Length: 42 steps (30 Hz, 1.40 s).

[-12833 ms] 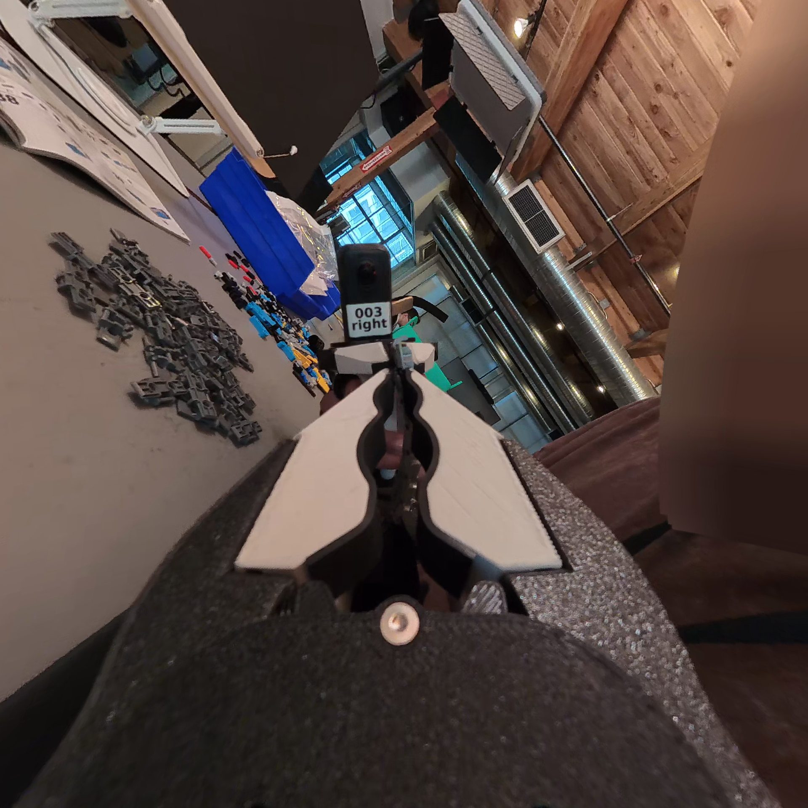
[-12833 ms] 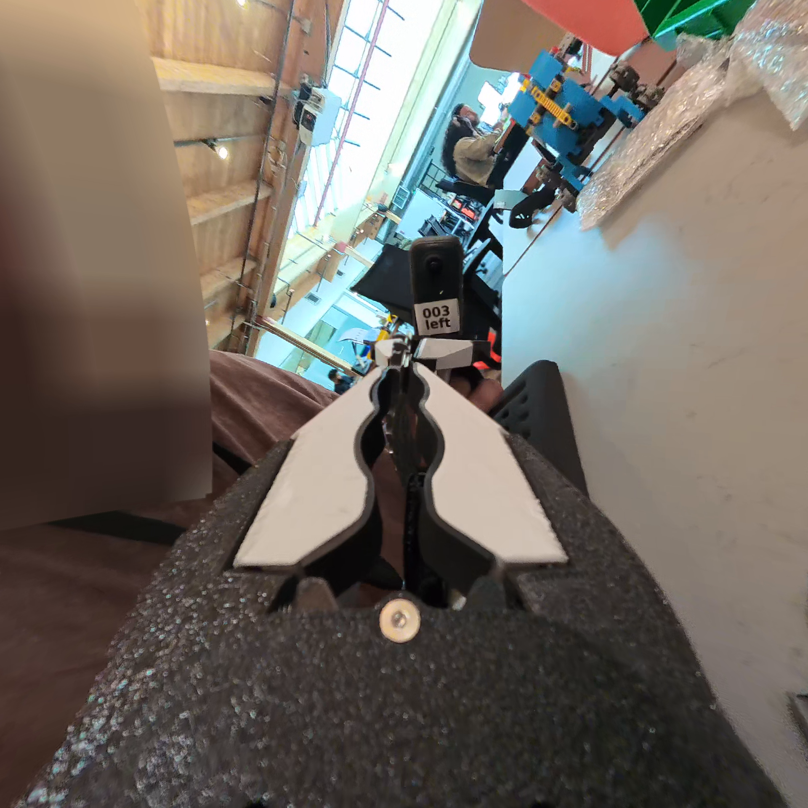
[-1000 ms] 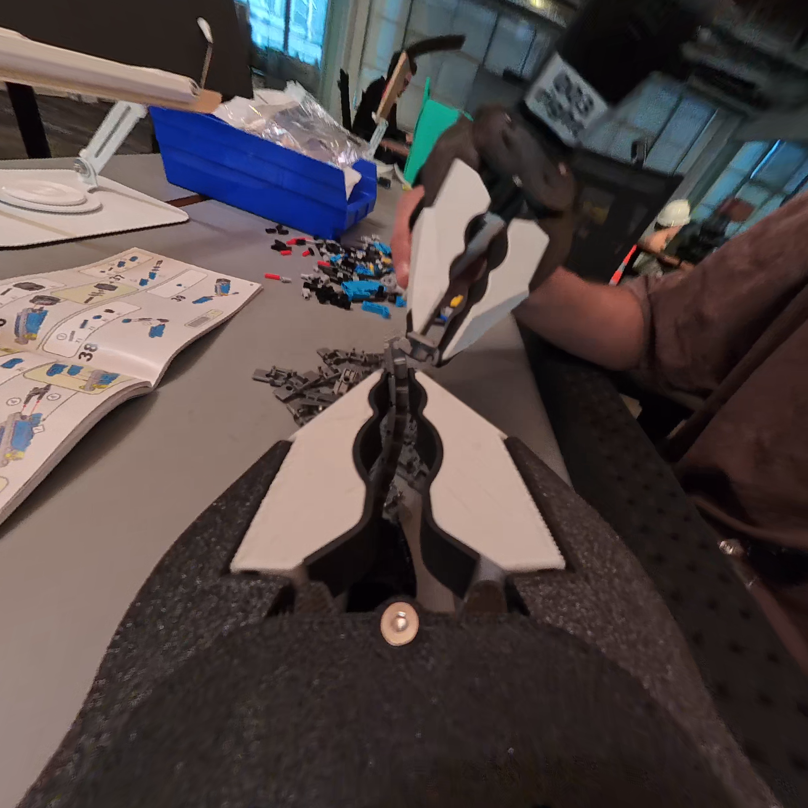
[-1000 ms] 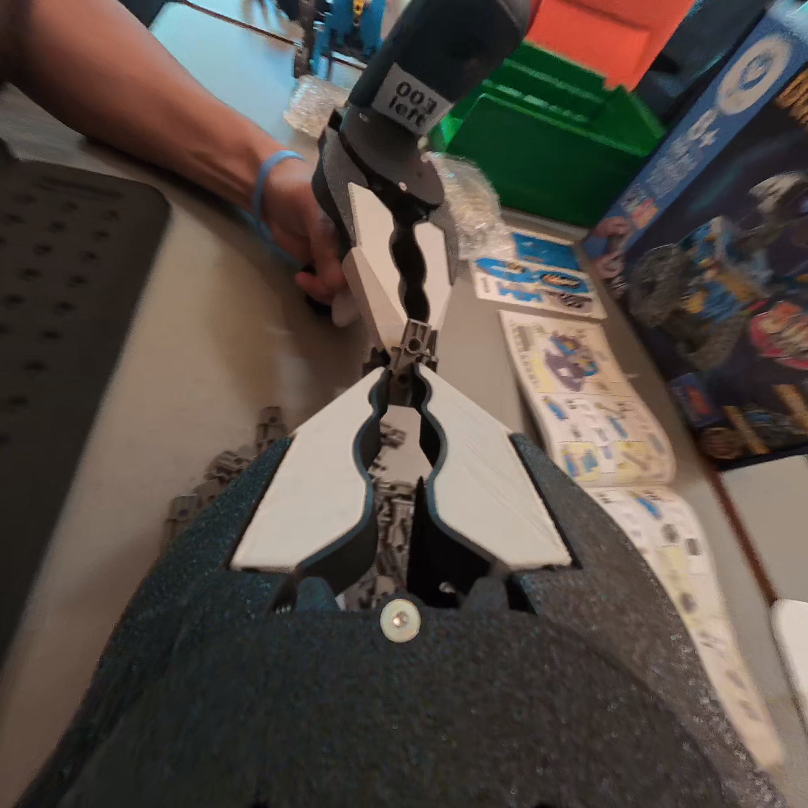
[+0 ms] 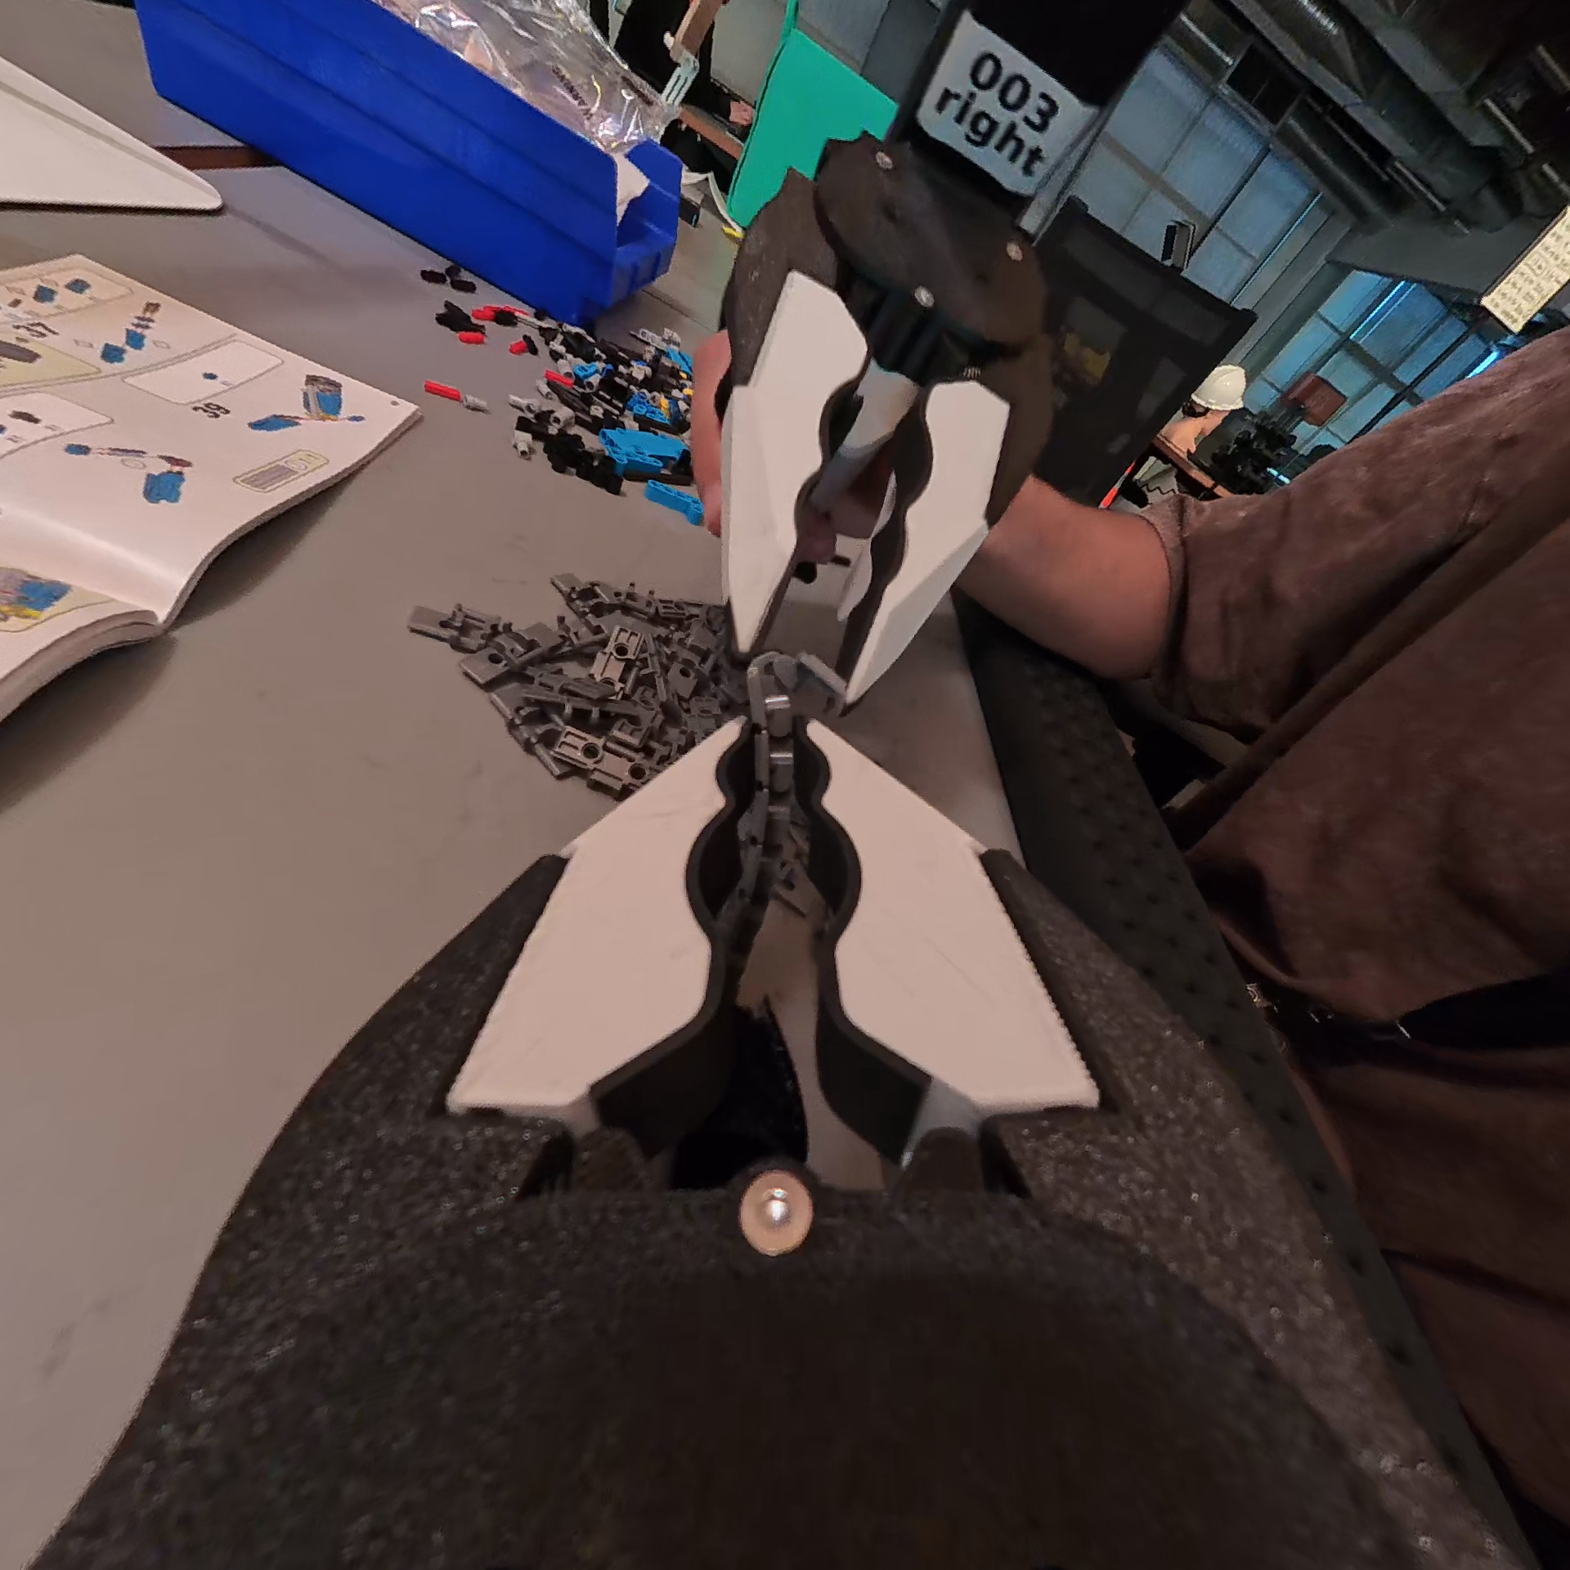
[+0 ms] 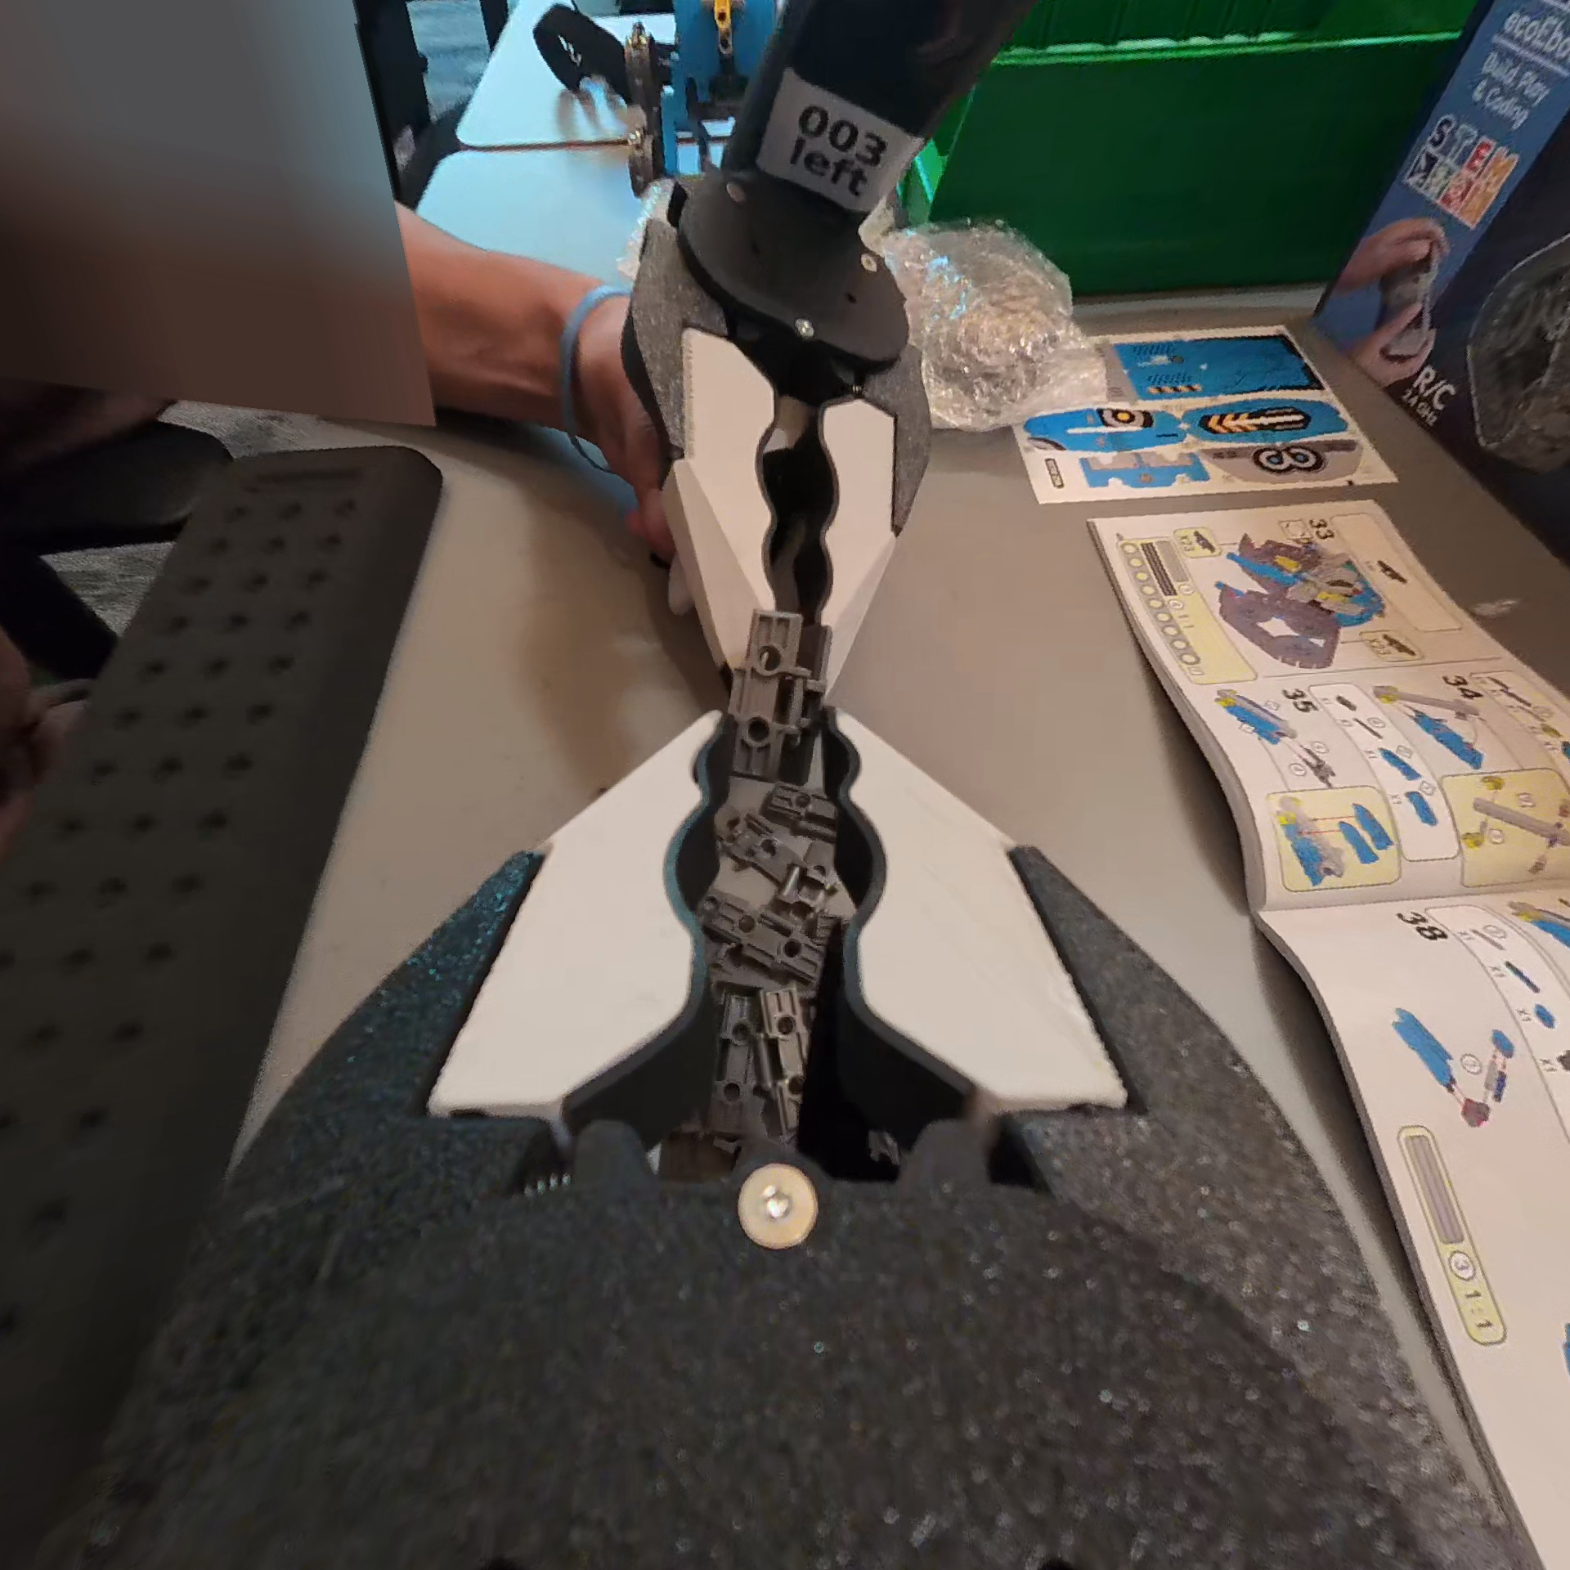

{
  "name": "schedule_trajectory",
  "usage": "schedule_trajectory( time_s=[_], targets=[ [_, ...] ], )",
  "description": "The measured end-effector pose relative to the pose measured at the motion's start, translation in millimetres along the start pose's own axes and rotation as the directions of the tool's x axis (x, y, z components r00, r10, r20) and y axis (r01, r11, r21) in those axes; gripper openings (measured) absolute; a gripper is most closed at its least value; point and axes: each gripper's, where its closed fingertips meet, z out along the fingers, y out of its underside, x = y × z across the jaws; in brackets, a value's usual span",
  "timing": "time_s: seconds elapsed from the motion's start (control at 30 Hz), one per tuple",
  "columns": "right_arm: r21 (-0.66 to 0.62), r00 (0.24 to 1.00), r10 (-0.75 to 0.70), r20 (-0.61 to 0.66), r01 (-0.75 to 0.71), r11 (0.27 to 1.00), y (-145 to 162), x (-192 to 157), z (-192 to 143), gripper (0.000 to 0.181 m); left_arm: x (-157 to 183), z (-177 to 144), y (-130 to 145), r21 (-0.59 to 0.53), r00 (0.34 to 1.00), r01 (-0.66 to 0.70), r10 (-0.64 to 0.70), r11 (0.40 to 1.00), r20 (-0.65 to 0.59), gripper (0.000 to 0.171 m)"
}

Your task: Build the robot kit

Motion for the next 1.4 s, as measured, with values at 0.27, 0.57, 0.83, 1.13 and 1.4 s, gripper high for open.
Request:
schedule_trajectory(
  time_s=[0.27,0.57,0.83,1.13,1.4],
  targets=[
    [0.008,0.999,-0.019,-0.032,0.019,1.000,-1.5,2.6,0.7,0.020,-1.0,-2.0,-1.9,0.015,0.999,0.043,-0.042,0.999,-0.020,0.007],
    [0.041,0.999,-0.017,-0.047,0.019,0.999,-4.9,5.2,-5.4,0.020,-2.3,-2.2,-2.1,0.016,0.998,0.052,-0.052,0.999,-0.020,0.007],
    [0.046,0.993,-0.073,-0.096,0.078,0.996,-7.9,6.9,-8.1,0.004,-6.0,-3.1,-2.6,0.022,0.997,0.076,-0.075,0.997,-0.013,0.007],
    [0.041,0.979,-0.042,-0.200,0.051,0.998,-8.7,17.7,-6.9,0.003,-10.0,-5.6,-4.8,0.047,0.992,0.123,-0.122,0.991,-0.017,0.007],
    [0.026,0.979,0.024,-0.201,-0.019,0.999,-3.9,21.0,-0.4,0.005,-18.2,-5.6,-3.3,0.047,0.985,0.170,-0.171,0.984,0.015,0.007]
  ],
)
